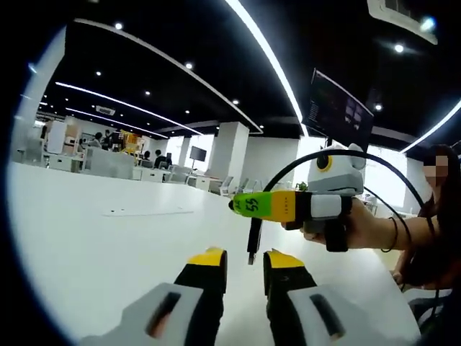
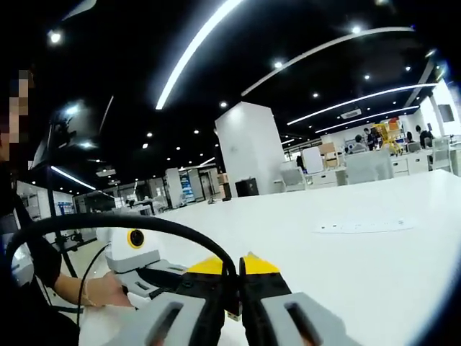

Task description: Find the data cable on the table. Grasp the USB connector end of the cable and insert it into the USB port on the table

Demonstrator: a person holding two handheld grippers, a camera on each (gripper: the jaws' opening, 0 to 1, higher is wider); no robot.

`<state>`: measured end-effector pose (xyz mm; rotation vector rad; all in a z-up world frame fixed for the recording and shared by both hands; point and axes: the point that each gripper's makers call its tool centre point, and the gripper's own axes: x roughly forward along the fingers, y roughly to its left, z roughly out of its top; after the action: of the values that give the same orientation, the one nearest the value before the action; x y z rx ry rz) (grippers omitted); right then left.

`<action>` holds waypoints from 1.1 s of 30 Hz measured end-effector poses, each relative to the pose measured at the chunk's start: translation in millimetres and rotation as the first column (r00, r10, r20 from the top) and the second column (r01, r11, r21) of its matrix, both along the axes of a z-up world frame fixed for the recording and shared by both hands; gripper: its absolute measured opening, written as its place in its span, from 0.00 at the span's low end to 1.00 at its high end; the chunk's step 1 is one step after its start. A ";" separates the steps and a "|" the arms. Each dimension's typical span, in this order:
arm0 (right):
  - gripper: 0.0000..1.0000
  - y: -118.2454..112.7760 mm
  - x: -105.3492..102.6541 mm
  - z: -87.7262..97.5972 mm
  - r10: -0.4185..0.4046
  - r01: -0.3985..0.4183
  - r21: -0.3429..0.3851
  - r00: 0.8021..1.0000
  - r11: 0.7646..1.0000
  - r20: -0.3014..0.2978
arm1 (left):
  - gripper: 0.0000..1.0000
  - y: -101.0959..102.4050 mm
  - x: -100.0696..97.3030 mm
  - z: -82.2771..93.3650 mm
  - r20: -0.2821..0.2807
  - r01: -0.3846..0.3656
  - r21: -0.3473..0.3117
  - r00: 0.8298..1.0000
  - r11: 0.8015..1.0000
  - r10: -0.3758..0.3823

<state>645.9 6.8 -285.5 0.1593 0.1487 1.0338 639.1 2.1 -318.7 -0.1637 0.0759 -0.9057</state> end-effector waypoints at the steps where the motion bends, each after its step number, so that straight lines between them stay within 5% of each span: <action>1: 0.08 -0.6 0.6 -0.2 -0.003 0.003 -0.002 1.000 1.000 -0.001 | 0.23 -0.2 0.1 -1.9 0.001 -0.003 0.013 1.000 1.000 0.003; 16: 0.08 -12.2 13.8 0.0 -0.080 0.081 -0.026 0.997 0.996 0.017 | 0.28 -2.5 14.5 -14.4 -0.048 -0.007 0.039 0.999 0.999 0.009; 21: 0.08 -13.8 16.9 -1.0 -0.101 0.102 -0.044 0.995 0.994 0.025 | 0.30 -6.3 19.3 -21.7 -0.036 0.015 0.111 0.999 0.994 -0.011; 24: 0.08 -14.9 17.6 -3.8 -0.114 0.116 -0.073 0.993 0.991 0.034 | 0.31 -5.7 25.8 -16.4 -0.012 0.011 0.092 1.000 0.996 -0.010; 26: 0.08 -52.5 72.4 8.0 -0.123 0.126 -0.094 0.992 0.988 0.036 | 0.31 -6.8 29.9 -14.6 -0.005 0.015 0.089 1.000 0.996 -0.015; 33: 0.08 -72.3 99.4 16.1 -0.161 0.168 -0.129 0.985 0.977 0.066 | 0.31 -6.2 51.5 -11.4 0.045 0.003 0.129 0.999 0.992 -0.008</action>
<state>745.3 -65.5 -269.4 0.0198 0.1521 0.8589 690.6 -4.1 -330.1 -0.0230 0.0925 -0.9067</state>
